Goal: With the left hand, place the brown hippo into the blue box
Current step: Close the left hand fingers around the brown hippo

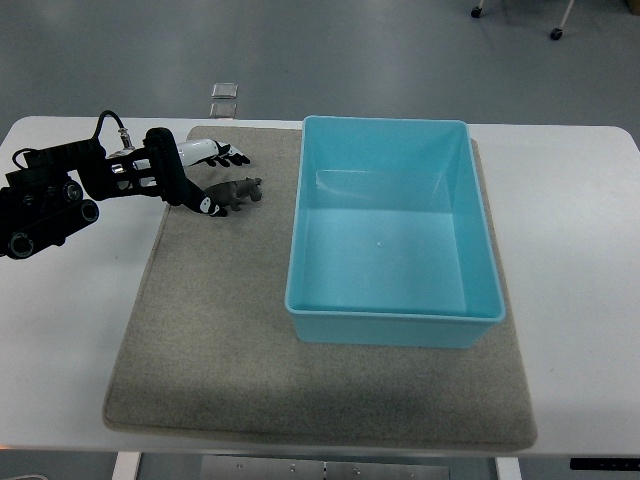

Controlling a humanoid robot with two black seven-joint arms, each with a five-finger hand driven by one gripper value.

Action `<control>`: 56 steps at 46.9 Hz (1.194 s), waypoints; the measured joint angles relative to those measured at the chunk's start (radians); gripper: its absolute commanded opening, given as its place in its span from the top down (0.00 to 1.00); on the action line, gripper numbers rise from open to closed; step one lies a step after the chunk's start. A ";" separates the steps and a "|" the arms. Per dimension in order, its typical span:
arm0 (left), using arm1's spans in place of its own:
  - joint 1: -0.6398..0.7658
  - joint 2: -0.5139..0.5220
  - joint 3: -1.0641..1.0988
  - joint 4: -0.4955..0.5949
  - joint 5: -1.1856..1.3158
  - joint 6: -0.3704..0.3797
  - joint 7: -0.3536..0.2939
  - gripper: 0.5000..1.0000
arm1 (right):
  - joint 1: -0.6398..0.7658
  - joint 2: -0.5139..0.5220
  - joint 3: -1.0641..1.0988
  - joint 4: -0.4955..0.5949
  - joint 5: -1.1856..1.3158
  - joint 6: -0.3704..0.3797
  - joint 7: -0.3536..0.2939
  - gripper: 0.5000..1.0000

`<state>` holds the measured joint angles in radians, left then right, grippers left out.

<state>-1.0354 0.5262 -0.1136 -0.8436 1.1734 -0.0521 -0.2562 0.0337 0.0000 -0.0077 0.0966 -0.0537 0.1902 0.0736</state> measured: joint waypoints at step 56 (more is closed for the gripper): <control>-0.010 0.005 0.012 0.003 0.024 0.000 -0.002 1.00 | 0.000 0.000 0.000 0.000 0.000 0.000 0.000 0.13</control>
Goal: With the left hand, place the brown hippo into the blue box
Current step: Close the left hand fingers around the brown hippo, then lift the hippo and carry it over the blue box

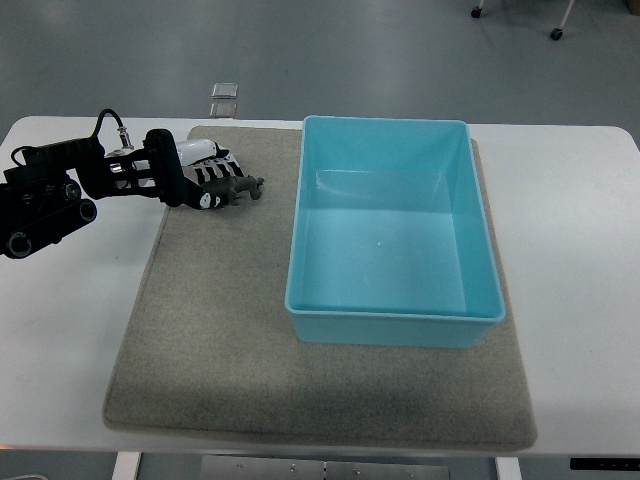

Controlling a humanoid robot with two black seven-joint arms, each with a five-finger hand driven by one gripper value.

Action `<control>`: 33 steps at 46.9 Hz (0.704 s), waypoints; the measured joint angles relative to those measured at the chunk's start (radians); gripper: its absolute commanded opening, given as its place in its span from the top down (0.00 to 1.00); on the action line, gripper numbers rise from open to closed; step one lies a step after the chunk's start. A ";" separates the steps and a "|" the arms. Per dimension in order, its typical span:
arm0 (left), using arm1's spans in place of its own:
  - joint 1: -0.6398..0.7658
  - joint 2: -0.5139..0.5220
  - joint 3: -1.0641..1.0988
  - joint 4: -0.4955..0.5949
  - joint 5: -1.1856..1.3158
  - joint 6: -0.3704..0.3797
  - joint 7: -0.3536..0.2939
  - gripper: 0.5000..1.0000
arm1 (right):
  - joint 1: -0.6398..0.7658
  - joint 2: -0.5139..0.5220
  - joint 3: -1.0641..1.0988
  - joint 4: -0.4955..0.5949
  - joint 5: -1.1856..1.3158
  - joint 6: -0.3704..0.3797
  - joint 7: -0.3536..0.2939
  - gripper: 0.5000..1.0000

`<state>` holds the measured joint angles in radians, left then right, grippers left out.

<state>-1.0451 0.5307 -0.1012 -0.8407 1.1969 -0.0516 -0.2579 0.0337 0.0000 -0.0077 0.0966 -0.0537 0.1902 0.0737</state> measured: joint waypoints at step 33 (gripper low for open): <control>-0.094 0.081 -0.010 -0.042 -0.008 -0.023 0.000 1.00 | 0.000 0.000 0.000 0.000 0.000 0.000 0.000 0.13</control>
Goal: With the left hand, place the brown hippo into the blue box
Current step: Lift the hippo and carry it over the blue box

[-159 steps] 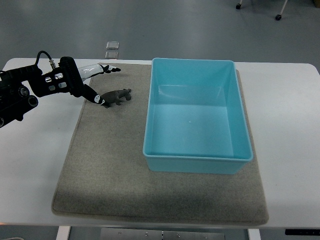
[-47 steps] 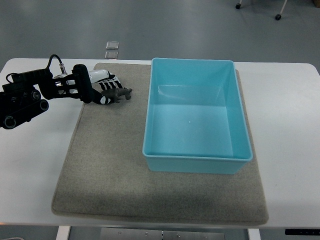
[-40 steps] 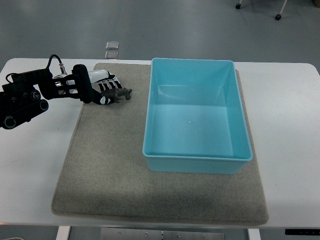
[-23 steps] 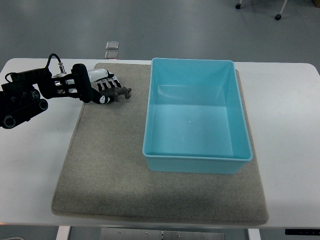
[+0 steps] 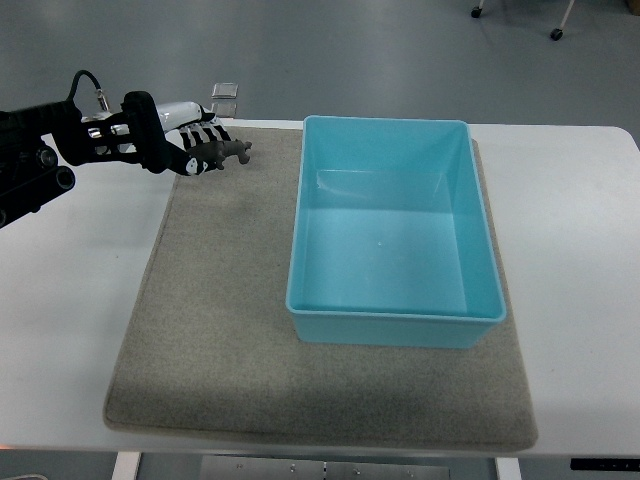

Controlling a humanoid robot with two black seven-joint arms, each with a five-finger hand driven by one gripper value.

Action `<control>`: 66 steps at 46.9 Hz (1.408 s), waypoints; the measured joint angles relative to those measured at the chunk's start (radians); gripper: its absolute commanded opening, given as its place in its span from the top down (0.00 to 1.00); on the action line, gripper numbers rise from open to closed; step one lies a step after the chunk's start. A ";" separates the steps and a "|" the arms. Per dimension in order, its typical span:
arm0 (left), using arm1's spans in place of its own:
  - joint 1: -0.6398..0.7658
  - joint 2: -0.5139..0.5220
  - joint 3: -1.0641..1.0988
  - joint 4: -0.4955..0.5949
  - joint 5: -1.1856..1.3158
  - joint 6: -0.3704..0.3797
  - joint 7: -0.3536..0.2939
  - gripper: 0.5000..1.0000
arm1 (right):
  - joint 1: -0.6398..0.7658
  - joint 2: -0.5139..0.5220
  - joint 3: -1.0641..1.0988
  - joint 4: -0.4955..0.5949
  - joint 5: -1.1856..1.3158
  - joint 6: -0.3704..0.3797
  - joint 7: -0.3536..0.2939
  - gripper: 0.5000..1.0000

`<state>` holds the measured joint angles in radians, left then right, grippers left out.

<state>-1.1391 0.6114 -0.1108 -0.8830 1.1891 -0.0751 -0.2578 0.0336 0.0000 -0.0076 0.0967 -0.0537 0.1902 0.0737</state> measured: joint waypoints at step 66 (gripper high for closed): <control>-0.134 -0.319 -0.004 -0.124 0.155 -0.054 0.066 1.00 | 0.000 0.000 0.000 0.000 0.000 0.000 0.000 0.13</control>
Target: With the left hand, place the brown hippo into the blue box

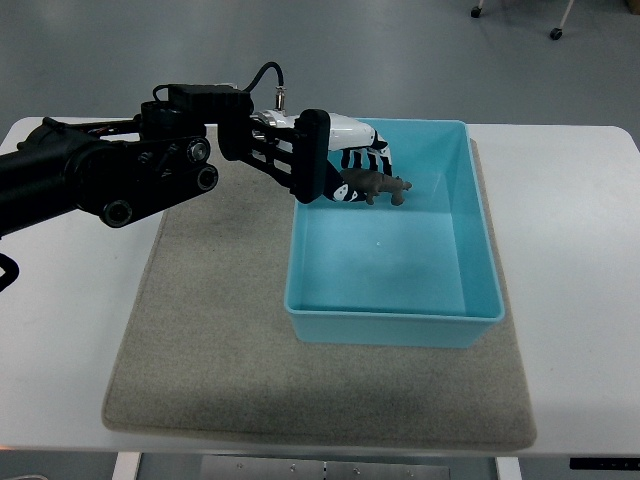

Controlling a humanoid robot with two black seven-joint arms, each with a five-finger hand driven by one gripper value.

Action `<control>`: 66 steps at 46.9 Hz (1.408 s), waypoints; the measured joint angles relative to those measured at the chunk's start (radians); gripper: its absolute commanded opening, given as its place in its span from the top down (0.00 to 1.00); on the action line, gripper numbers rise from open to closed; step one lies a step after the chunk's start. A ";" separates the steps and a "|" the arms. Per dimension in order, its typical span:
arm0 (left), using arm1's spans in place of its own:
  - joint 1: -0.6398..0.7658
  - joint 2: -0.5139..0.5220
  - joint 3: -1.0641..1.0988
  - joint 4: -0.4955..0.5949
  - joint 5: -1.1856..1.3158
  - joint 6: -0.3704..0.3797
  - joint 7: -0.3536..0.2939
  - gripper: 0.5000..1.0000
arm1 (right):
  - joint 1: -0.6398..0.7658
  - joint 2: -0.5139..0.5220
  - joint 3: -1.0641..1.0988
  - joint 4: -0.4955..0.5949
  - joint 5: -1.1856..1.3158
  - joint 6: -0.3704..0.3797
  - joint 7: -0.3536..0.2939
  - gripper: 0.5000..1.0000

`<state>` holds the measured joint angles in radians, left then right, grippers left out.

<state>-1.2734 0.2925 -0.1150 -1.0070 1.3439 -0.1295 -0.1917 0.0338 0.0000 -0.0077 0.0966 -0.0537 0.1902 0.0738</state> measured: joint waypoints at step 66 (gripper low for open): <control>0.126 0.230 -0.114 0.065 -0.838 0.034 -0.004 0.01 | 0.000 0.000 0.000 0.000 0.000 0.000 0.000 0.13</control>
<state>-1.1478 0.5230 -0.2287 -0.9423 0.5062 -0.0950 -0.1954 0.0338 0.0000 -0.0076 0.0966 -0.0537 0.1902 0.0736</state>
